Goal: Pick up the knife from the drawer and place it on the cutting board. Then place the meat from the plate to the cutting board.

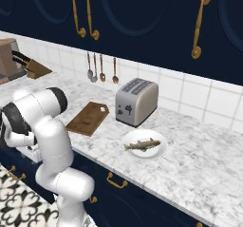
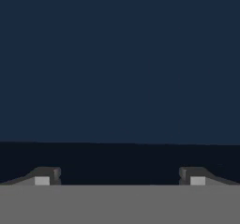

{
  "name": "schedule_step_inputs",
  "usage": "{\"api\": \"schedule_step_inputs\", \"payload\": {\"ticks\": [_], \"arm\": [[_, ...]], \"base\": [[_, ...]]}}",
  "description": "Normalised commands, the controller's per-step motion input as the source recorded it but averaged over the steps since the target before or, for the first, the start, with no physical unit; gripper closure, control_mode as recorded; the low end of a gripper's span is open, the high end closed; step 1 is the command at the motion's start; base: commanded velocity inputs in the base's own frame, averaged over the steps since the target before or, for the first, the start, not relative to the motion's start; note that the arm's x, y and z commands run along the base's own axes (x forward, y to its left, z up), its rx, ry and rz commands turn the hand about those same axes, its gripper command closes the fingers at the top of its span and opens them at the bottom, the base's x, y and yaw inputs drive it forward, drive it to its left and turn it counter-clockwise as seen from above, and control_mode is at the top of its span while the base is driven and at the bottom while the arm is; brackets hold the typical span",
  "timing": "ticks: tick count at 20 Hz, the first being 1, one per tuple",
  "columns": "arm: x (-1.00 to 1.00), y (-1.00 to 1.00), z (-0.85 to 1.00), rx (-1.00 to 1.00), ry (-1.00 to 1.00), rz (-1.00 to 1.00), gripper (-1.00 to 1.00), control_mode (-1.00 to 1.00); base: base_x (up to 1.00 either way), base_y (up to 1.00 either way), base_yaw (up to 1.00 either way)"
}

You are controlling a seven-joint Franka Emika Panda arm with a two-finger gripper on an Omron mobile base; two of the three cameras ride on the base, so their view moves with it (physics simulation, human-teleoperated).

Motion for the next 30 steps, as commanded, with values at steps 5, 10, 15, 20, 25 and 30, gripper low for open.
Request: {"api": "schedule_step_inputs", "payload": {"ticks": [5,10,15,20,25,30], "arm": [[-0.27,0.48,-0.22,0.00,0.08,-0.04,-1.00,-1.00],[-0.72,0.72,0.00,0.00,0.06,-0.02,-1.00,-1.00],[-0.95,0.74,0.01,0.00,0.05,0.00,-1.00,-1.00],[-0.95,0.59,0.10,0.00,0.03,0.00,-1.00,-1.00],[-0.32,-0.07,0.76,0.00,0.00,0.03,-1.00,-1.00],[0.58,-0.74,0.35,0.09,0.00,0.22,-1.00,-1.00]], "base": [[0.00,0.00,0.00],[0.00,0.00,0.00],[0.00,0.00,0.00],[0.00,0.00,0.00],[0.00,0.00,0.00],[0.00,0.00,0.00]]}}
